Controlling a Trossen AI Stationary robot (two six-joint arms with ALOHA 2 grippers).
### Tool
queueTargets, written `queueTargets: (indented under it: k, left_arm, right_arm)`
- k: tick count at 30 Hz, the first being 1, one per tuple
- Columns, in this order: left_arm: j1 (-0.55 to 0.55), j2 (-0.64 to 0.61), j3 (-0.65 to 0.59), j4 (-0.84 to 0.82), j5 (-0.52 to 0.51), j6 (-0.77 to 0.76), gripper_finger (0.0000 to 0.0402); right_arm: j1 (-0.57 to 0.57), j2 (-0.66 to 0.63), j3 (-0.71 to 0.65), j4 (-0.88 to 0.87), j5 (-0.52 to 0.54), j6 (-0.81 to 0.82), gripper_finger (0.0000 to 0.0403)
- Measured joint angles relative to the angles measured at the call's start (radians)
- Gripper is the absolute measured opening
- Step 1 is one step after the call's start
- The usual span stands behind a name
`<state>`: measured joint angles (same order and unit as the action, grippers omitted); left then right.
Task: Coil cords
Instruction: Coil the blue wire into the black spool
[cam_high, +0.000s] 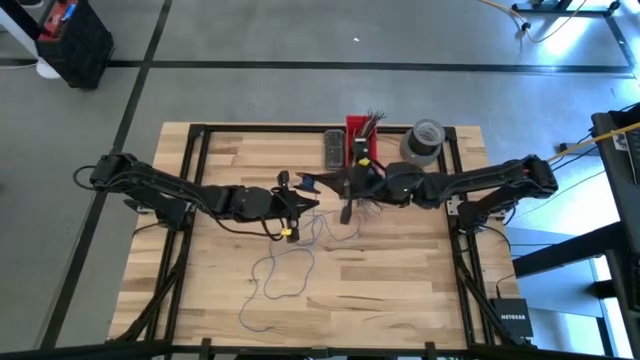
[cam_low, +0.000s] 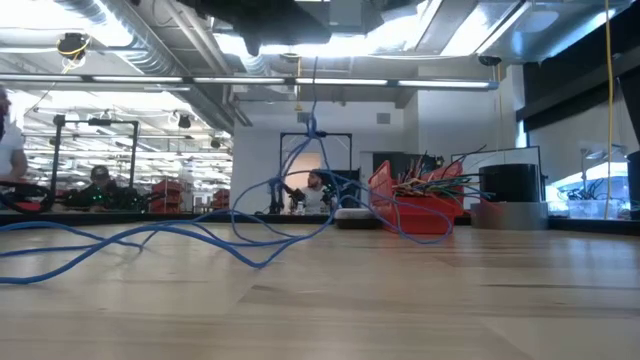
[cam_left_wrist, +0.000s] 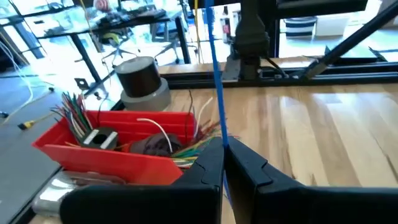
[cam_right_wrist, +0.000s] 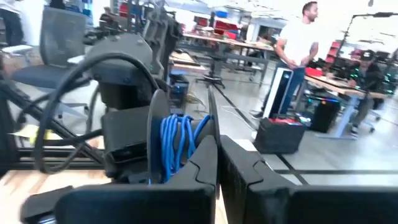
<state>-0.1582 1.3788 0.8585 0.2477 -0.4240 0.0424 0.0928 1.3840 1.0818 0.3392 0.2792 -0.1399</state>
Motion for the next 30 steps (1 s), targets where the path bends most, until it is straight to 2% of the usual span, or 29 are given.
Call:
queueTargets:
  k: [4,15,30]
  left_arm:
    - [0.013,0.020,0.003,0.012,0.000,0.025,0.0002]
    - [0.037,0.041,0.004,0.034,0.002,0.047,0.0005]
    - [0.037,0.046,-0.001,0.014,0.002,0.048,0.0006]
  right_arm:
    - [-0.001,-0.040,-0.003,0.006,-0.029,-0.031,0.0008]
    - [-0.001,-0.112,0.044,-0.062,-0.002,-0.055,0.0008]
    - [-0.001,-0.117,0.251,-0.136,0.001,-0.108,0.0008]
